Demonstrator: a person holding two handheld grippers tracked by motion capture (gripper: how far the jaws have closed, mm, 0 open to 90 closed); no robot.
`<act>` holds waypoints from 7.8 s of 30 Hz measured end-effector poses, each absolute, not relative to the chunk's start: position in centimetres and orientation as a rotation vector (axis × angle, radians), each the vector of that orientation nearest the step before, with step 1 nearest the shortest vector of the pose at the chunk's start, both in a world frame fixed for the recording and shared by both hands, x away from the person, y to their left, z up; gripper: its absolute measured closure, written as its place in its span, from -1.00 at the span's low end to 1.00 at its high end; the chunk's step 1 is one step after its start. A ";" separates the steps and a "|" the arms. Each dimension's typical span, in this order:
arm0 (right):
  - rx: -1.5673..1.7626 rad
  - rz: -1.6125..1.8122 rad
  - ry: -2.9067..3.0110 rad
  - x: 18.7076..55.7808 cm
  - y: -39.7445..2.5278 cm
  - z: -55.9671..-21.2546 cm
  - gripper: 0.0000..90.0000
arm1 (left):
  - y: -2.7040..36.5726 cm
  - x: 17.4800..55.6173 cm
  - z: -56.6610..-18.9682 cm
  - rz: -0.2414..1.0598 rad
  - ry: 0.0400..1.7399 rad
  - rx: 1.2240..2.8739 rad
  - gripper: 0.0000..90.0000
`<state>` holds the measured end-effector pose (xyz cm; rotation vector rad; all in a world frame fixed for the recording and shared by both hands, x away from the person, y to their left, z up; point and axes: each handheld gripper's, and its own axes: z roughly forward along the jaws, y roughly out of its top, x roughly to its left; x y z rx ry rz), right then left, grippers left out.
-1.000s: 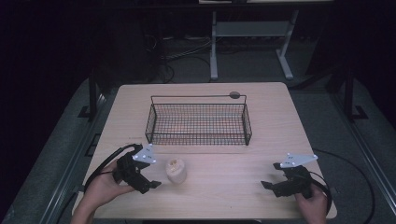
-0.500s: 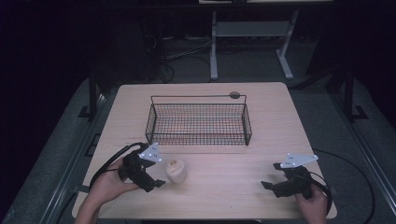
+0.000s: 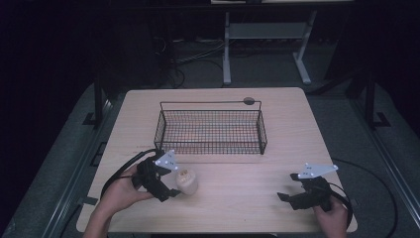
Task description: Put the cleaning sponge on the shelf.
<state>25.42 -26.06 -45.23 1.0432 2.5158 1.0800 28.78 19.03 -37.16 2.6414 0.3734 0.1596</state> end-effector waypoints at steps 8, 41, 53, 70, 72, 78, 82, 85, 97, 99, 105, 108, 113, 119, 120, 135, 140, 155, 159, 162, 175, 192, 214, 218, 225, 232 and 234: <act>1.041 1.081 2.519 25.4 -26.0 -45.2 -0.69 | 18.4 29.2 -37.1 0.148 0.369 2.648 -0.63; 1.037 1.095 2.526 25.5 -26.2 -45.3 -0.69 | 15.9 31.0 -38.8 0.088 0.342 2.736 -0.63; 1.037 1.101 2.525 25.5 -26.3 -45.3 -0.69 | 15.1 31.3 -39.4 0.071 0.331 2.770 -0.55; 1.035 1.102 2.525 25.5 -26.3 -45.3 -0.68 | 15.3 31.2 -39.1 0.074 0.340 2.766 -0.36; 1.036 1.100 2.527 25.5 -26.3 -45.3 -0.69 | 15.4 31.3 -39.1 0.070 0.342 2.765 -0.36; 1.039 1.098 2.526 25.6 -26.3 -45.3 -0.69 | 15.4 31.6 -38.5 0.068 0.343 2.758 -0.37; 1.042 1.104 2.524 25.6 -26.3 -45.3 -0.69 | 15.4 31.9 -38.0 0.056 0.346 2.739 -0.36; 1.047 1.100 2.525 25.6 -26.3 -45.3 -0.68 | 15.4 32.2 -37.6 0.049 0.348 2.739 -0.37; 1.048 1.110 2.526 25.6 -26.3 -45.3 -0.69 | 15.2 33.0 -35.9 0.059 0.332 2.731 -0.37; 1.048 1.112 2.527 25.6 -26.3 -45.4 -0.69 | 15.1 33.2 -35.7 0.058 0.336 2.727 -0.37; 1.054 1.112 2.529 25.6 -26.3 -45.3 -0.69 | 15.0 33.8 -35.2 0.047 0.327 2.726 -0.37; 1.049 1.111 2.530 25.7 -26.3 -45.4 -0.68 | 14.9 34.1 -34.9 0.040 0.324 2.724 -0.37; 1.050 1.112 2.522 25.7 -26.4 -45.4 -0.69 | 14.7 34.5 -34.5 0.047 0.316 2.728 -0.37; 1.050 1.109 2.527 25.7 -26.3 -45.4 -0.69 | 14.5 35.2 -33.7 0.051 0.316 2.718 -0.37; 1.050 1.109 2.527 25.7 -26.3 -45.4 -0.69 | 14.5 35.3 -33.6 0.055 0.315 2.718 -0.37; 1.056 1.110 2.528 25.7 -26.4 -45.4 -0.69 | 13.9 36.5 -32.6 0.058 0.304 2.737 -0.37; 1.055 1.111 2.522 25.7 -26.4 -45.3 -0.69 | 13.9 37.3 -32.5 0.045 0.327 2.724 -0.37; 1.050 1.118 2.515 25.7 -26.5 -45.3 -0.69 | 12.5 38.9 -30.4 0.064 0.298 2.725 -0.37; 1.049 1.116 2.516 25.6 -26.5 -45.3 -0.69 | 12.2 39.6 -30.0 0.066 0.301 2.728 -0.37; 1.049 1.118 2.515 25.7 -26.5 -45.3 -0.69 | 12.0 40.1 -29.7 0.066 0.299 2.724 -0.37; 1.041 1.116 2.517 25.7 -26.5 -45.3 -0.69 | 11.8 42.5 -29.8 0.024 0.342 2.719 -0.37; 1.051 1.115 2.519 25.8 -26.4 -45.3 -0.69 | 11.0 45.4 -29.4 0.022 0.370 2.663 -0.37; 1.050 1.126 2.518 25.8 -26.5 -45.3 -0.69 | 10.7 47.5 -32.4 0.028 0.431 2.694 -0.37; 1.047 1.123 2.519 25.8 -26.5 -45.3 -0.69 | 10.6 47.8 -32.7 0.031 0.450 2.707 -0.37; 1.047 1.119 2.521 25.8 -26.4 -45.3 -0.69 | 10.5 48.4 -33.7 0.021 0.487 2.712 -0.37; 1.049 1.119 2.523 25.8 -26.5 -45.3 -0.68 | 9.6 48.6 -34.8 -0.002 0.482 2.728 -0.37; 1.048 1.119 2.522 25.8 -26.5 -45.3 -0.69 | 9.3 48.7 -35.1 0.002 0.482 2.733 -0.37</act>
